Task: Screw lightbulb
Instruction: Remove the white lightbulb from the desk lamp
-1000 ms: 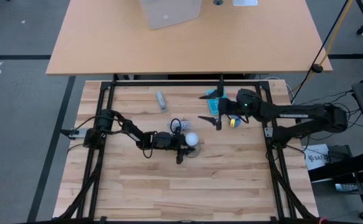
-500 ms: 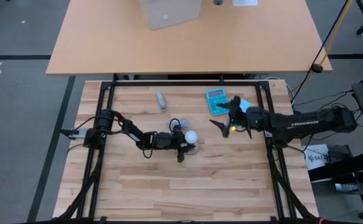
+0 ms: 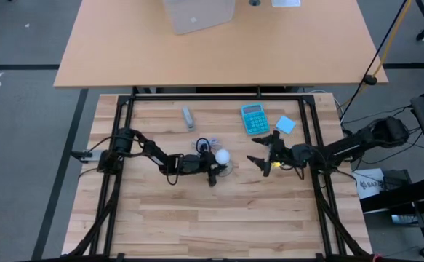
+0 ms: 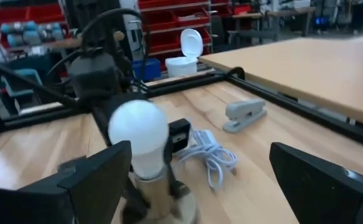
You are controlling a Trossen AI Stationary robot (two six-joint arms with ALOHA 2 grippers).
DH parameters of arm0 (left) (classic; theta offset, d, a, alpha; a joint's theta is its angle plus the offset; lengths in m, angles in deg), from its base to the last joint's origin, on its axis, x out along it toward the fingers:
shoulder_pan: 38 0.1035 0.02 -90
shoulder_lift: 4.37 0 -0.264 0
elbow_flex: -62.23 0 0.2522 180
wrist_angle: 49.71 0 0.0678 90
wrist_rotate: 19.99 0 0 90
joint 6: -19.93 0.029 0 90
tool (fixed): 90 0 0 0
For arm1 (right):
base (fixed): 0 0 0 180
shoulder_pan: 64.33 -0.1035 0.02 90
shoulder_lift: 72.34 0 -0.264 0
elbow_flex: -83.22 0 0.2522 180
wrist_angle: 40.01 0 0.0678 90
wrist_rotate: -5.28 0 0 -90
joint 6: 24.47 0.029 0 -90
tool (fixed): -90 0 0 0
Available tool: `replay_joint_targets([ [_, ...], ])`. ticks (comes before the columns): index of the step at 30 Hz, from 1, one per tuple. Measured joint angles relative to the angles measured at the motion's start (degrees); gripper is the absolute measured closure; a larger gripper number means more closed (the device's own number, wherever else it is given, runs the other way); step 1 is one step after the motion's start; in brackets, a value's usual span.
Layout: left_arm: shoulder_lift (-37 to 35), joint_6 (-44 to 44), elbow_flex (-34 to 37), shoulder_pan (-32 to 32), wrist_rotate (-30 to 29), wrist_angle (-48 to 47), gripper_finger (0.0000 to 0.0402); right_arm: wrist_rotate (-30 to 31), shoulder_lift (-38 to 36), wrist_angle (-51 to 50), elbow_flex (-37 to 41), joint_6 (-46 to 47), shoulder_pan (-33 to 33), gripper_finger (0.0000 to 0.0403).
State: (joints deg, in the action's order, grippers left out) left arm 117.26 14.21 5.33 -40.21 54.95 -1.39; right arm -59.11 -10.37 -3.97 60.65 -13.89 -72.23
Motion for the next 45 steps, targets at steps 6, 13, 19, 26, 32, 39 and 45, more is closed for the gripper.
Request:
replay_joint_targets([
  [6, 0.00, -0.39, 0.00, 0.36, -5.48, 0.14, 0.0225, 0.06, 7.35, -0.60, -5.16, -2.68, -0.09, 0.0028],
  [13, 0.00, -1.16, -0.03, 0.58, -6.02, 0.14, 0.0225, 3.09, 19.98, 2.55, -12.42, -2.20, -0.09, 0.0028],
  [19, 0.00, -1.40, -0.08, 0.54, -7.07, -0.08, 0.0225, 3.39, 30.25, 9.94, -17.08, -2.68, -0.63, 0.0028],
  [26, -0.01, -1.33, -0.08, 0.54, -7.24, -0.08, 0.0225, 6.20, 37.04, 10.50, -22.19, -3.09, -0.83, 0.0028],
  [32, -0.07, -1.31, -0.10, 0.58, -8.38, -0.16, 0.0225, 6.48, 41.03, 12.15, -25.63, -3.85, 0.12, 0.0041],
  [39, -0.12, -1.25, -0.10, 0.58, -8.43, -0.70, 0.0225, 6.38, 41.92, 13.01, -26.18, -4.99, 0.71, 0.0118],
  [45, -0.17, -1.16, -0.12, 0.58, -8.32, -0.93, 0.0225, 6.03, 41.77, 12.92, -26.18, -5.54, 0.90, 0.0151],
])
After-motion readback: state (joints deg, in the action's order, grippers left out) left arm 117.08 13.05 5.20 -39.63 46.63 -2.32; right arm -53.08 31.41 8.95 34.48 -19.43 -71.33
